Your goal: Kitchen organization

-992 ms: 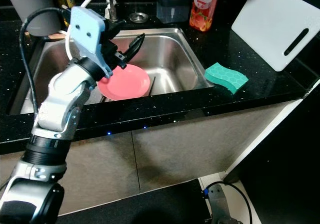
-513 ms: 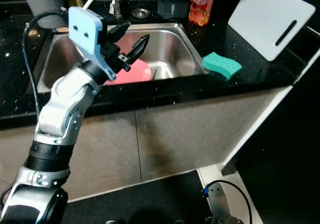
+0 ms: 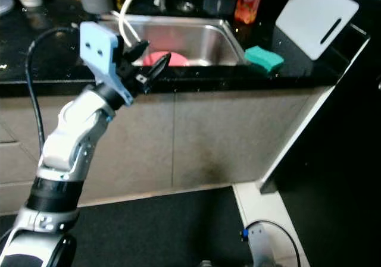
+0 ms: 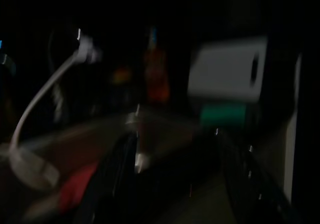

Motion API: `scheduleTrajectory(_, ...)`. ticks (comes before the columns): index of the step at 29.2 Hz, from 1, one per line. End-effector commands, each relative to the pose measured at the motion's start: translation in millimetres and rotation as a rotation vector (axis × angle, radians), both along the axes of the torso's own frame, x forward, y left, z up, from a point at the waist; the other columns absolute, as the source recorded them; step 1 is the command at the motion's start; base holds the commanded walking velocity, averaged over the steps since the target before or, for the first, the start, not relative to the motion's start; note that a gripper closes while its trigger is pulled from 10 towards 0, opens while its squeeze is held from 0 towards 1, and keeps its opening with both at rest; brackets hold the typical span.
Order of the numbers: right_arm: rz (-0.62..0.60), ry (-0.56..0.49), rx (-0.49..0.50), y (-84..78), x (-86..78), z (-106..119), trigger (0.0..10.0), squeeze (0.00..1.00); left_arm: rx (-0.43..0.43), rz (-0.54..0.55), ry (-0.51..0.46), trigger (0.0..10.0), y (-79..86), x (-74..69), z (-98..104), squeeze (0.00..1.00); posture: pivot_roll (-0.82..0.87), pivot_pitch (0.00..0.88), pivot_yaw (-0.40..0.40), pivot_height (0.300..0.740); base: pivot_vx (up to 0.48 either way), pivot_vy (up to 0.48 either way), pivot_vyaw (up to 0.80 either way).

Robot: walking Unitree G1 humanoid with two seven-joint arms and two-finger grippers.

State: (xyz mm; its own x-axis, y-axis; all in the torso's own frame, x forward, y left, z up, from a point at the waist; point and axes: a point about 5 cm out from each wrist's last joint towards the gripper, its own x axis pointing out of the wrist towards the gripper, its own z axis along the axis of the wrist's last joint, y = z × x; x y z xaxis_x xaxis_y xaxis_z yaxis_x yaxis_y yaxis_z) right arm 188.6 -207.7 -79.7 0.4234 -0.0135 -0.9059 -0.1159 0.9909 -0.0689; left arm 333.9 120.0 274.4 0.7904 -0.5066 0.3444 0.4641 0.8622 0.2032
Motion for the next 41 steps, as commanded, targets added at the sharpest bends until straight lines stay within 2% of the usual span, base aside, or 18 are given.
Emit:
scheduleTrajectory(1, 0.002, 0.001, -0.011, -3.5, -0.9, 0.2, 10.0, 0.00, 0.025, 0.008, 0.018, 10.0, 2.0, 1.3, -9.8, 0.00, 0.06, 0.077, -0.057, 0.740, 0.000, 0.000, 0.00)
scheduleTrajectory(3, 0.005, -0.007, -0.008, -3.3, -0.4, 0.5, 10.0, 0.00, 0.055, 0.058, 0.089, 10.0, 15.7, 6.5, -32.1, 0.00, 0.06, 0.077, -0.057, 0.740, 0.000, 0.000, 0.00)
scheduleTrajectory(7, 0.000, -0.013, -0.004, -3.2, -0.2, 0.5, 10.0, 0.00, 0.068, 0.109, 0.155, 10.0, 28.8, 10.5, -52.6, 0.00, 0.05, 0.078, -0.057, 0.740, 0.000, 0.000, 0.00)
scheduleTrajectory(9, -0.003, -0.022, -0.001, -3.1, 0.2, 0.8, 10.0, 0.00, 0.092, 0.165, 0.240, 10.0, 43.7, 12.8, -80.0, 0.00, 0.06, 0.080, -0.057, 0.740, 0.000, 0.000, 0.00)
scheduleTrajectory(10, -0.003, -0.022, -0.001, -3.1, 0.2, 0.8, 10.0, 0.00, 0.092, 0.165, 0.240, 10.0, 43.7, 12.8, -80.0, 0.00, 0.06, 0.080, -0.057, 0.740, 0.000, 0.000, 0.00)
scheduleTrajectory(12, 0.006, -0.034, 0.006, -2.5, 1.3, 1.3, 10.0, 0.00, 0.150, 0.264, 0.432, 10.0, 65.7, 9.9, -139.9, 0.00, 0.06, 0.081, -0.058, 0.740, 0.000, 0.000, 0.00)
scheduleTrajectory(13, 0.006, -0.034, 0.006, -2.5, 1.3, 1.3, 10.0, 0.00, 0.150, 0.264, 0.432, 10.0, 65.7, 9.9, -139.9, 0.00, 0.06, 0.081, -0.058, 0.740, 0.000, 0.000, 0.00)
scheduleTrajectory(15, 0.009, -0.035, 0.007, -2.2, 1.4, 1.3, 10.0, 0.00, 0.168, 0.287, 0.484, 10.0, 70.7, 6.8, -155.9, 0.00, 0.06, 0.081, -0.058, 0.740, 0.000, 0.000, 0.00)
scheduleTrajectory(16, 0.003, -0.039, 0.013, -1.8, 1.2, 1.2, 10.0, 0.00, 0.155, 0.317, 0.577, 10.0, 78.2, -2.4, -183.7, 0.00, 0.05, 0.083, -0.055, 0.740, 0.000, 0.000, 0.00)
scheduleTrajectory(17, 0.003, -0.039, 0.013, -1.8, 1.2, 1.2, 10.0, 0.00, 0.155, 0.317, 0.577, 10.0, 78.2, -2.4, -183.7, 0.00, 0.05, 0.083, -0.055, 0.740, 0.000, 0.000, 0.00)
scheduleTrajectory(26, -0.007, -0.040, 0.016, -1.3, 0.8, 0.9, 10.0, 0.00, 0.135, 0.403, 0.779, 10.0, 90.4, -25.5, -240.0, 0.00, 0.06, 0.081, -0.056, 0.740, 0.054, 0.000, 0.00)
scheduleTrajectory(32, 0.020, -0.046, 0.016, -0.7, 2.1, 1.5, 10.0, 0.00, 0.138, 0.413, 0.885, 10.0, 87.5, -40.3, -265.0, 0.00, 0.06, 0.079, -0.056, 0.740, 0.000, 0.000, 0.00)
scheduleTrajectory(33, 0.031, -0.053, 0.015, -0.5, 3.2, 2.1, 10.0, 0.00, 0.176, 0.403, 0.979, 10.0, 81.5, -55.8, -285.3, 0.00, 0.06, 0.074, -0.058, 0.740, 0.000, 0.000, 0.78)
scheduleTrajectory(35, 0.039, -0.054, 0.012, -0.6, 3.7, 2.4, 10.0, 0.00, 0.231, 0.390, 1.059, 10.0, 75.6, -71.1, -302.3, 0.00, 0.06, 0.073, -0.061, 0.740, 0.000, 0.000, 0.78)
scheduleTrajectory(36, 0.039, -0.054, 0.012, -0.6, 3.7, 2.4, 10.0, 0.00, 0.231, 0.390, 1.059, 10.0, 75.6, -71.1, -302.3, 0.00, 0.06, 0.073, -0.061, 0.740, 0.000, 0.000, 0.77)
scheduleTrajectory(37, 0.042, -0.053, 0.009, -0.7, 4.1, 2.6, 10.0, 0.00, 0.290, 0.375, 1.125, 10.0, 70.6, -84.8, -315.5, 0.00, 0.06, 0.073, -0.059, 0.740, 0.000, 0.000, 0.78)
scheduleTrajectory(38, 0.042, -0.053, 0.009, -0.7, 4.1, 2.6, 10.0, 0.00, 0.290, 0.375, 1.125, 10.0, 70.6, -84.8, -315.5, 0.00, 0.06, 0.073, -0.059, 0.740, 0.000, 0.000, 0.78)
scheduleTrajectory(41, 0.043, -0.053, 0.010, -0.5, 4.3, 2.7, 10.0, 0.00, 0.353, 0.364, 1.201, 10.0, 66.6, -101.2, -329.1, 0.00, 0.05, 0.071, -0.057, 0.740, 0.000, 0.000, 0.78)
